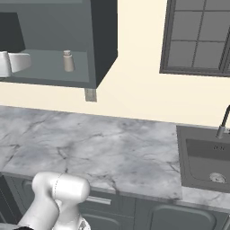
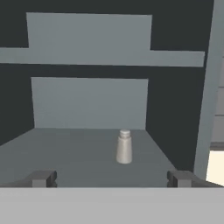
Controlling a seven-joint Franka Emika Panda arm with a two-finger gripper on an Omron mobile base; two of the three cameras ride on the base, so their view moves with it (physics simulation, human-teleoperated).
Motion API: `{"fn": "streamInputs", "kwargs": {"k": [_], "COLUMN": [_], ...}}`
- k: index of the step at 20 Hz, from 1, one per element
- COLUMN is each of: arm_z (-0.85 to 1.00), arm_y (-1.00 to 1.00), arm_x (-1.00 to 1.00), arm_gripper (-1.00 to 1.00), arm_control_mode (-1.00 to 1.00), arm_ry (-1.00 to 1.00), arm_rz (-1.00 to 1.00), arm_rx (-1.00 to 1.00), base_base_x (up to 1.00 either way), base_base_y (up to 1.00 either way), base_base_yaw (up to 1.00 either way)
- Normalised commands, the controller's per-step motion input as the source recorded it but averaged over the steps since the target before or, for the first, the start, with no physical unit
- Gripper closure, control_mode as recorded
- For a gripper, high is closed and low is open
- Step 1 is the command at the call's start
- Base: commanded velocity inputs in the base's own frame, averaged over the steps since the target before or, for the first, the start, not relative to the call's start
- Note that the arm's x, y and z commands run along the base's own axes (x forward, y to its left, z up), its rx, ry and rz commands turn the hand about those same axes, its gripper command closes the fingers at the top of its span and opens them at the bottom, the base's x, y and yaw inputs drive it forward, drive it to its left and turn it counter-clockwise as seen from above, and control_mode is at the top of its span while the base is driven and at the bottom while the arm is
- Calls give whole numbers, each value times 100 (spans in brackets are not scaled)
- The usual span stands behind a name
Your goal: Collect the turmeric, mayonnaise, and shaker from the cabinet and place them next to the stove.
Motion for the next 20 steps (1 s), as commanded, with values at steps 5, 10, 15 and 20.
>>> {"fn": "streamInputs", "kwargs": {"k": [5, 10, 15, 20], "arm_z": [-3, -10, -2, 0], "arm_y": [0, 0, 0, 0], "arm_x": [54, 22, 23, 36], "arm_gripper": [-100, -100, -100, -100], "arm_control_mode": [-100, -100, -100, -100], "arm_ry": [12, 8, 5, 7], "arm_rz": [-5, 0, 0, 0], "arm_rx": [0, 0, 0, 0], "base_base_x": [0, 0, 0, 0], "base_base_y": [0, 0, 0, 0], "base_base_yaw": [0, 0, 0, 0]}}
